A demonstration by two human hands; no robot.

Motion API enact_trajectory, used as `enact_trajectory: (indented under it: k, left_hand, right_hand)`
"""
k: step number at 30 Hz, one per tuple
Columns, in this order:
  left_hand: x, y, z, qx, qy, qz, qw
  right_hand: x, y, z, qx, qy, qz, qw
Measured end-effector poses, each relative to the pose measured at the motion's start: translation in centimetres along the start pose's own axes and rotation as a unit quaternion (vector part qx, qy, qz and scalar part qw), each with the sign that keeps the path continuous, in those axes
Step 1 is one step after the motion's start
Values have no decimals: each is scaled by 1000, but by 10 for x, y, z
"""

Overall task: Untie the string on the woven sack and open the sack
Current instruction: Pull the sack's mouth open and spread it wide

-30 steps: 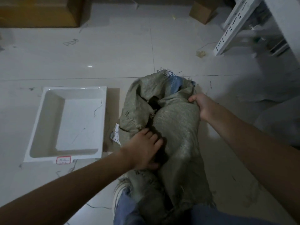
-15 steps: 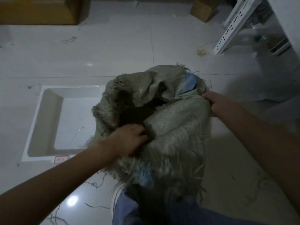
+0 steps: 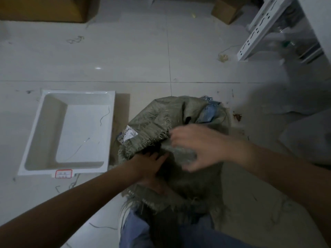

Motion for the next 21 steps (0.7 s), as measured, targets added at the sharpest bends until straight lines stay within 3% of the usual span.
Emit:
enact_trajectory:
  k: [1, 3, 4, 7, 9, 14, 17, 19, 21]
  left_hand:
    - [5, -3, -3, -3, -1, 25, 1000]
    - [17, -9, -6, -82, -10, 102, 991]
    - [23, -10, -8, -107, -8, 126, 986]
    - [36, -20, -17, -33, 21, 92, 995]
    - [37, -23, -18, -17, 20, 112, 993]
    - [45, -30, -18, -7, 24, 139, 990]
    - [51, -26, -23, -25, 32, 74, 996]
    - [58, -23, -28, -101, -16, 69, 992]
    - [59, -19, -37, -128, -70, 55, 988]
  right_hand:
    - [2, -18, -1, 91, 30, -65, 993]
    - [-6, -50, -3, 188, 6, -167, 968]
    - [-10, -63, -2, 195, -14, -186, 963]
    - [-18, -90, -1, 119, -33, -214, 969]
    - [-13, -98, -3, 165, -70, -219, 959]
    - [-18, -106, 2, 194, -110, -237, 946]
    - [-27, -103, 0, 231, -99, -232, 940]
    - [-33, -103, -4, 228, -77, -212, 947]
    - [-39, -103, -10, 166, -71, -148, 972]
Point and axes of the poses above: each hand's wrist, its own z-axis towards the middle knuckle, its own y-axis out of the back of the hand, x = y × z, the point moved 1 cm from there along z, towards the middle knuckle, and after that the axes turned 15 degrees about -y, right-handed, at the moved point
